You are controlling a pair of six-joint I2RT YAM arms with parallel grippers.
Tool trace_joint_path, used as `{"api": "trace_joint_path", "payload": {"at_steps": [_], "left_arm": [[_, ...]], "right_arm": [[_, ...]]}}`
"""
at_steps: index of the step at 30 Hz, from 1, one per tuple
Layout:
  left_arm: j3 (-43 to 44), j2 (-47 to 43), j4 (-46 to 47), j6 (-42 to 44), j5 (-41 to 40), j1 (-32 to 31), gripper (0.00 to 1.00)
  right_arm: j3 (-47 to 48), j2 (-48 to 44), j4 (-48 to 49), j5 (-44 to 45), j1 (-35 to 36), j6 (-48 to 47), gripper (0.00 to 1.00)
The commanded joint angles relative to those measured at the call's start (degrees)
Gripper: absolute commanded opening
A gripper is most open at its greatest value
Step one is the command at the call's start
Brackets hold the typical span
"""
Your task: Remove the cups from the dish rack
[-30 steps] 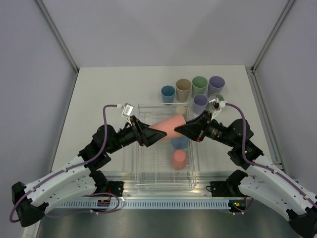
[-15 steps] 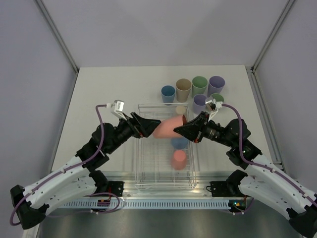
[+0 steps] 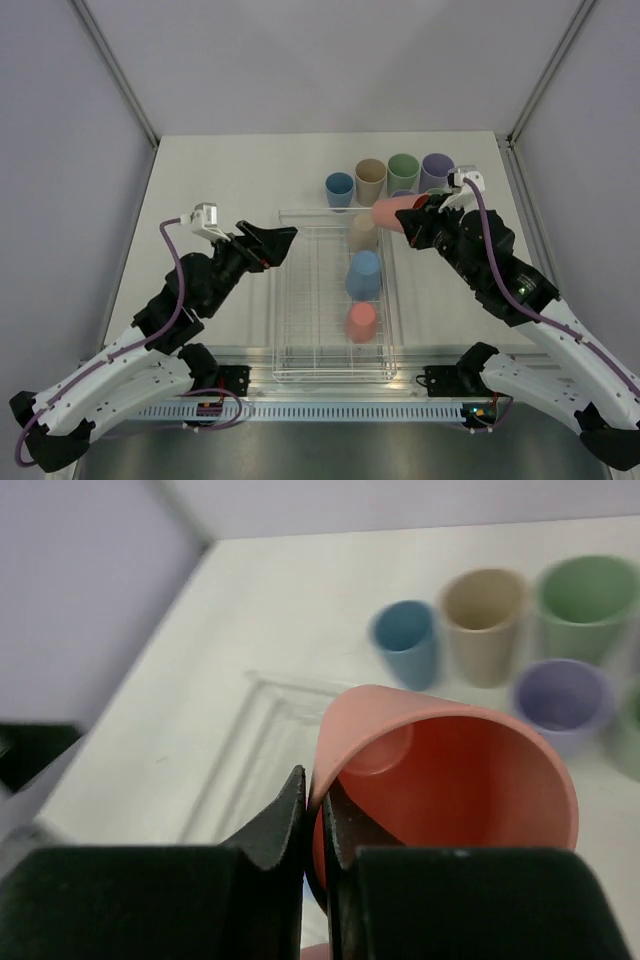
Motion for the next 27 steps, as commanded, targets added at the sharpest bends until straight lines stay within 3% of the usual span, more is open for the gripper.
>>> {"api": "trace_joint_path", "payload": {"at_steps": [1,2,4,6,9,10,13,27], "left_arm": [[1.78,2.25,-4.34,2.58,-0.34,0.02,1.00],[1.87,2.70,-4.78,2.84,0.01,0.10,1.00],[2.05,3.66,-4.96,3.46,0.27,0.02,1.00],[2.31,4.45,-5.22,3.81,0.71,0.02,1.00],[2.92,5.60,-5.66,4.25,1.24,0.11,1.00],[3.19,5.86,-5.83,4.51,1.59,0.11,1.00],[3.02,5.95,-6.10,4.60,1.68,0.10,1.00],[2.40,6.30,-7.07,4.87,2.56,0.10,1.00]], "right_arm": [[7.54,5.10,-18.70,29.27,-0.10,-3.49,0.01],[9.21,6.70,-21.78,38.36,-0.11,-2.26,0.01],[12.99,11.36,-30.83,43.27,-0.54,1.07,0.01],[13.88,15.04,-35.25,40.67,-4.12,2.32,0.01],[9.94,16.99,-32.28,28.02,-10.72,-0.66,0.01],[8.88,18.47,-31.40,26.25,-15.09,-1.10,0.01],[8.08,22.87,-29.72,22.91,-19.25,-1.54,0.01],[12.30,38.79,-22.16,17.27,-22.95,-3.21,0.01]]}}
